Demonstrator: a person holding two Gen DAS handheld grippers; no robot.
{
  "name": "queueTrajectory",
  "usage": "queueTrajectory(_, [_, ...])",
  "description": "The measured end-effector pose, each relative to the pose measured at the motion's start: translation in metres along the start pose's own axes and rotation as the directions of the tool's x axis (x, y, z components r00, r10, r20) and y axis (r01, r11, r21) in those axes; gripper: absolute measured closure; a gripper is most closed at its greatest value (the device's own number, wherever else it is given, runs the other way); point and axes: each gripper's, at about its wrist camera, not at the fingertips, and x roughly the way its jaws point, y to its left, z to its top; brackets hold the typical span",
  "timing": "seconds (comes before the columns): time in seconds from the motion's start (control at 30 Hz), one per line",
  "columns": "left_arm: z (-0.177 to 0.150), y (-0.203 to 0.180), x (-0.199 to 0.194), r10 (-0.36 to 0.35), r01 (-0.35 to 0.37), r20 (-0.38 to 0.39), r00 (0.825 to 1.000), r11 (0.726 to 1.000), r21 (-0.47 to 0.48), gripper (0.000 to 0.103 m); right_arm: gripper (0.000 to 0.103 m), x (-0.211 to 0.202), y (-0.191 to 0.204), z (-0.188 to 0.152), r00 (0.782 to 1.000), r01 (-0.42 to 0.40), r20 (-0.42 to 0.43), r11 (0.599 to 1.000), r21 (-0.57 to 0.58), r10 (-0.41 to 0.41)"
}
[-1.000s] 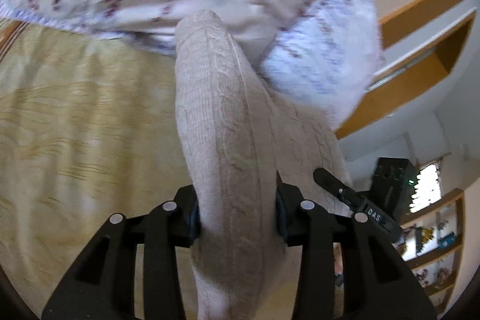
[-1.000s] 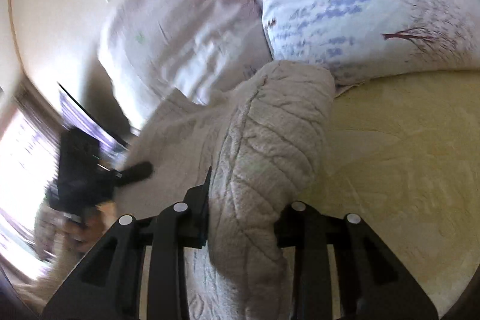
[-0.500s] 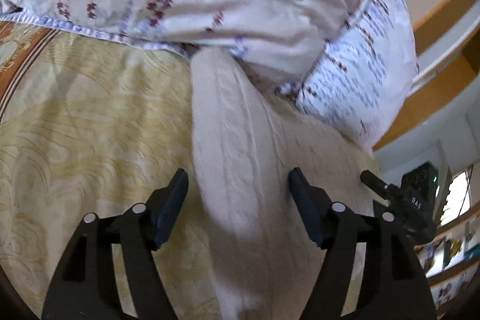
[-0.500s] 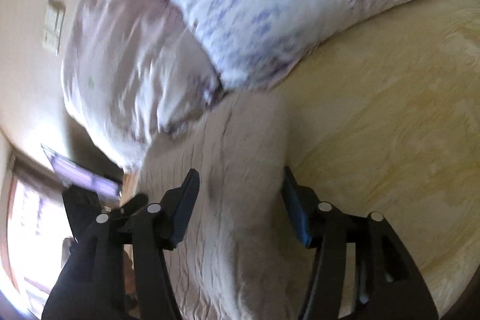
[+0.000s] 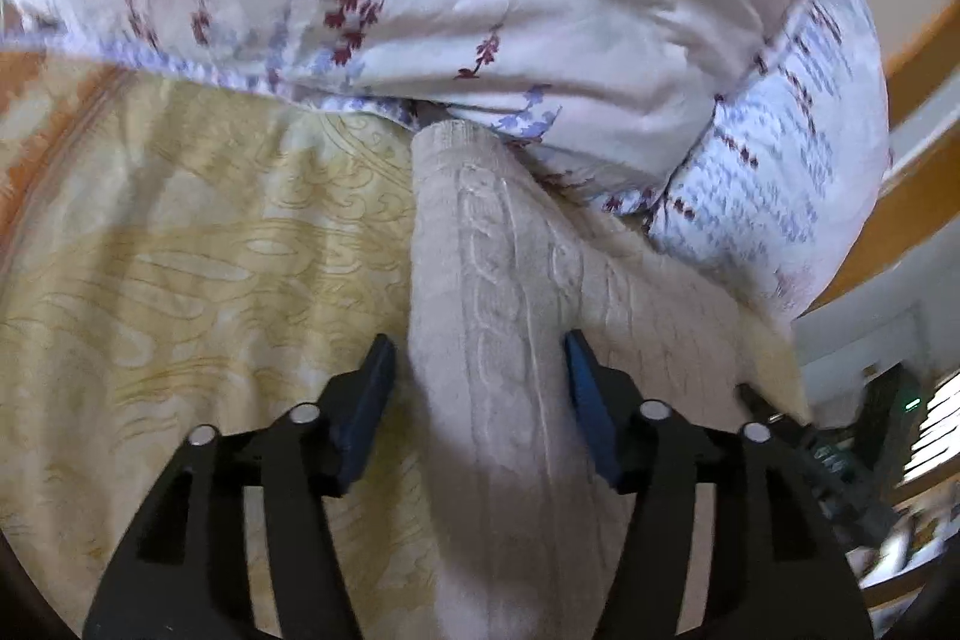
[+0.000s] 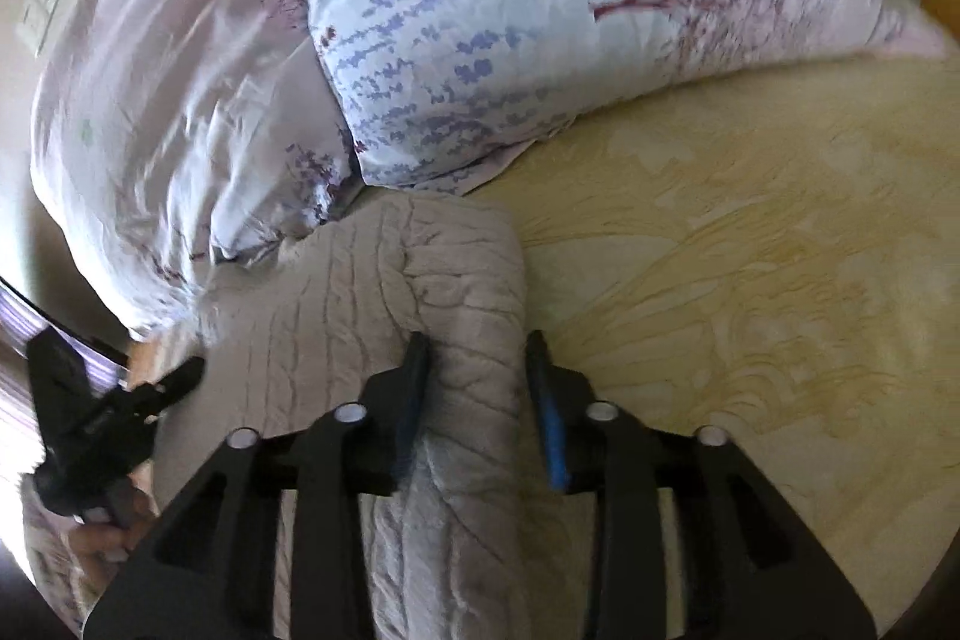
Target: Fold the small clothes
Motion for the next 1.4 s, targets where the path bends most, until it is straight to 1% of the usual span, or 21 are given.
queueTrajectory(0.03, [-0.003,-0.003,-0.007,0.027,-0.028,0.02,0.999,0.999,0.026,0.035,0.056,-0.011,0.002,-0.004,0.999,0.006,0.038,1.0,-0.024,-0.005])
queueTrajectory(0.1, [-0.015,-0.011,-0.028,0.021,-0.027,0.062,0.998,0.994,0.106,0.034,0.056,-0.031,0.007,-0.012,0.995,-0.014,0.095,0.997,-0.076,0.021])
queueTrajectory(0.13, [-0.022,-0.015,-0.037,0.024,-0.035,0.082,0.996,0.99,0.14,0.033,0.056,-0.043,0.011,-0.019,0.992,-0.036,0.117,0.993,-0.11,0.049])
queueTrajectory(0.17, [-0.03,-0.019,-0.046,0.034,-0.053,0.109,0.993,0.983,0.177,0.028,0.056,-0.051,0.015,-0.026,0.989,-0.069,0.123,0.988,-0.141,0.086])
queueTrajectory(0.2, [-0.043,-0.026,-0.056,0.059,-0.092,0.147,0.987,0.97,0.227,0.021,0.056,-0.055,0.018,-0.031,0.986,-0.09,0.125,0.982,-0.165,0.112])
queueTrajectory(0.27, [-0.067,-0.039,-0.069,0.11,-0.169,0.205,0.973,0.939,0.298,0.017,0.056,-0.063,0.025,-0.042,0.983,-0.113,0.118,0.969,-0.219,0.141])
queueTrajectory(0.3, [-0.077,-0.044,-0.071,0.13,-0.197,0.22,0.967,0.927,0.32,0.016,0.056,-0.064,0.03,-0.048,0.983,-0.116,0.114,0.962,-0.246,0.147])
queueTrajectory(0.37, [-0.089,-0.048,-0.072,0.153,-0.223,0.228,0.962,0.92,0.323,0.016,0.056,-0.063,0.037,-0.055,0.984,-0.113,0.101,0.956,-0.273,0.145])
queueTrajectory(0.47, [-0.101,-0.051,-0.07,0.176,-0.239,0.222,0.959,0.923,0.303,0.016,0.056,-0.06,0.038,-0.066,0.988,-0.093,0.093,0.953,-0.289,0.125])
queueTrajectory(0.57, [-0.106,-0.054,-0.058,0.214,-0.273,0.211,0.954,0.91,0.311,0.016,0.056,-0.055,0.039,-0.071,0.993,-0.047,0.086,0.948,-0.315,0.078])
queueTrajectory(0.73, [-0.111,-0.05,-0.044,0.263,-0.312,0.189,0.946,0.898,0.31,0.016,0.056,-0.044,0.033,-0.082,0.999,0.04,0.042,0.941,-0.335,-0.027])
queueTrajectory(0.8, [-0.113,-0.048,-0.041,0.271,-0.319,0.188,0.944,0.896,0.309,0.014,0.055,-0.041,0.031,-0.083,0.998,0.052,0.041,0.945,-0.324,-0.041])
queueTrajectory(0.93, [-0.113,-0.044,-0.039,0.277,-0.324,0.189,0.942,0.897,0.3,0.012,0.051,-0.043,0.029,-0.084,0.998,0.051,0.051,0.949,-0.312,-0.037])
queueTrajectory(0.97, [-0.113,-0.044,-0.04,0.275,-0.323,0.192,0.942,0.898,0.298,0.012,0.05,-0.046,0.029,-0.085,0.998,0.048,0.06,0.95,-0.308,-0.031])
queueTrajectory(1.03, [-0.116,-0.045,-0.044,0.275,-0.327,0.203,0.94,0.896,0.301,0.012,0.039,-0.057,0.027,-0.086,0.996,0.046,0.089,0.959,-0.28,-0.022])
queueTrajectory(1.07, [-0.117,-0.045,-0.045,0.278,-0.332,0.209,0.938,0.893,0.304,0.012,0.029,-0.06,0.026,-0.087,0.995,0.045,0.1,0.962,-0.271,-0.018])
queueTrajectory(1.1, [-0.12,-0.045,-0.047,0.28,-0.337,0.214,0.936,0.89,0.307,0.011,0.026,-0.065,0.024,-0.089,0.993,0.046,0.114,0.964,-0.261,-0.016])
queueTrajectory(1.13, [-0.122,-0.045,-0.049,0.284,-0.342,0.219,0.934,0.888,0.309,0.011,0.025,-0.068,0.023,-0.091,0.992,0.051,0.122,0.966,-0.255,-0.02])
queueTrajectory(1.2, [-0.127,-0.045,-0.053,0.288,-0.351,0.231,0.929,0.884,0.309,0.009,0.02,-0.071,0.021,-0.098,0.992,0.062,0.124,0.968,-0.242,-0.032])
queueTrajectory(1.4, [-0.145,-0.038,-0.064,0.287,-0.347,0.232,0.929,0.895,0.282,0.007,0.018,-0.071,0.018,-0.122,0.992,0.091,0.105,0.969,-0.231,-0.068])
